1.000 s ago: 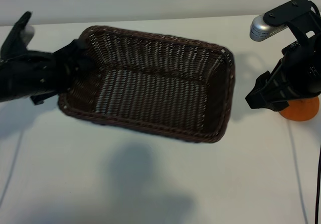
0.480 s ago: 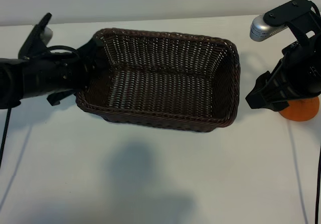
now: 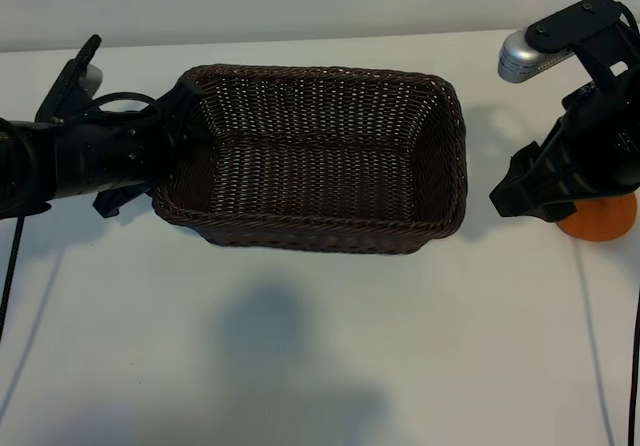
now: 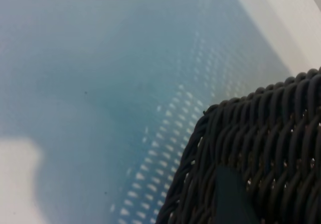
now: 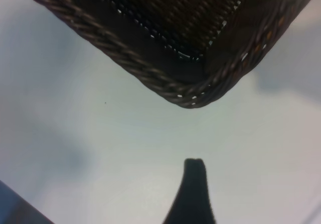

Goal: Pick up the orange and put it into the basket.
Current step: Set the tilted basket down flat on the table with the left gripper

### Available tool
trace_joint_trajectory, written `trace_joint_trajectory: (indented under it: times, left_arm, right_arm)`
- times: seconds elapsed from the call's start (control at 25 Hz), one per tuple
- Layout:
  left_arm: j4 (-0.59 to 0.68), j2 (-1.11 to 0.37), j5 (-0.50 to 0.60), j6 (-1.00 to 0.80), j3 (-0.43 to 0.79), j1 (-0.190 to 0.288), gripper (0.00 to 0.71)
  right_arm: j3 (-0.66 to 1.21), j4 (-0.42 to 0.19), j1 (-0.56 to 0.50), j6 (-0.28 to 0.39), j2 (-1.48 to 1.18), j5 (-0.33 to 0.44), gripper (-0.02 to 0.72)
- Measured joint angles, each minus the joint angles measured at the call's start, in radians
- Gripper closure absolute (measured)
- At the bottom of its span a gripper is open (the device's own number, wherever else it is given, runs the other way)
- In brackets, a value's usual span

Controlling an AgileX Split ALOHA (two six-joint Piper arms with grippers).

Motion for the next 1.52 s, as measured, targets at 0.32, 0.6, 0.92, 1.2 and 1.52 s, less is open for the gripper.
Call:
trace_joint_trajectory:
  times: [0.32,0.6,0.92,1.2,1.52]
  left_arm:
    - [0.000,0.000,-0.036,-0.002,0.000,0.000,0.305]
    - [-0.001,0.000,-0.036,-0.005,0.000,0.000,0.305]
    - [-0.018,0.001,-0.036,-0.030,-0.022,-0.004,0.305]
    - [-0.030,0.018,-0.092,-0.031,-0.100,-0.068,0.305]
    - [-0.040,0.110,-0.091,-0.075,-0.139,-0.104,0.305]
  right_arm:
    - [0.000,0.000,0.000,0.000,0.000,0.000,0.112]
    - [0.000,0.000,0.000,0.000,0.000,0.000,0.112]
    - [0.000,0.000,0.000,0.000,0.000,0.001,0.112]
    - [0.000,0.000,0.000,0.000,0.000,0.002,0.112]
    - [0.000,0.000,0.000,0.000,0.000,0.004,0.112]
